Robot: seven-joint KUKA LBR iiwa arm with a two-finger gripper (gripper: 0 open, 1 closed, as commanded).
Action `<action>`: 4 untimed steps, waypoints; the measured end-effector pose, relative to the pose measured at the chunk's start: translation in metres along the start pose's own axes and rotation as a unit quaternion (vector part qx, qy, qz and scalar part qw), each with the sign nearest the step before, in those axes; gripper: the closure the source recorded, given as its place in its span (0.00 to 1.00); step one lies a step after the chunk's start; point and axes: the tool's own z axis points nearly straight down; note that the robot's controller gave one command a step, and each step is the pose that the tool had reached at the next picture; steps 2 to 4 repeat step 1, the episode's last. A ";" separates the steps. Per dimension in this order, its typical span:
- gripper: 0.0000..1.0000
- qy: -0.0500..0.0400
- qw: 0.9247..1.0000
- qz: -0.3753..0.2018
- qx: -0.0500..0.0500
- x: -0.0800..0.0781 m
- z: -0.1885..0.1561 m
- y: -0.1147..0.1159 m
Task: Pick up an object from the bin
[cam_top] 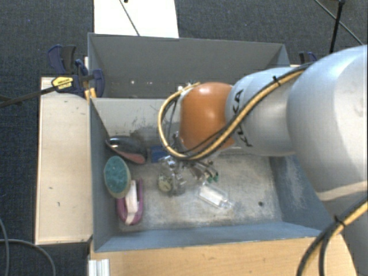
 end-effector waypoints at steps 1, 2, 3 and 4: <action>1.00 -0.004 0.999 0.049 0.000 0.000 -0.160 0.016; 1.00 -0.004 0.999 0.049 0.000 0.000 -0.160 0.016; 1.00 -0.004 0.999 0.049 0.000 0.000 -0.160 0.016; 1.00 -0.004 0.999 0.049 0.000 0.000 -0.160 0.016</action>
Offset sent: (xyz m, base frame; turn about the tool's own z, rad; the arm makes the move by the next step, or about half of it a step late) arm -0.0089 0.0131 0.1546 0.0983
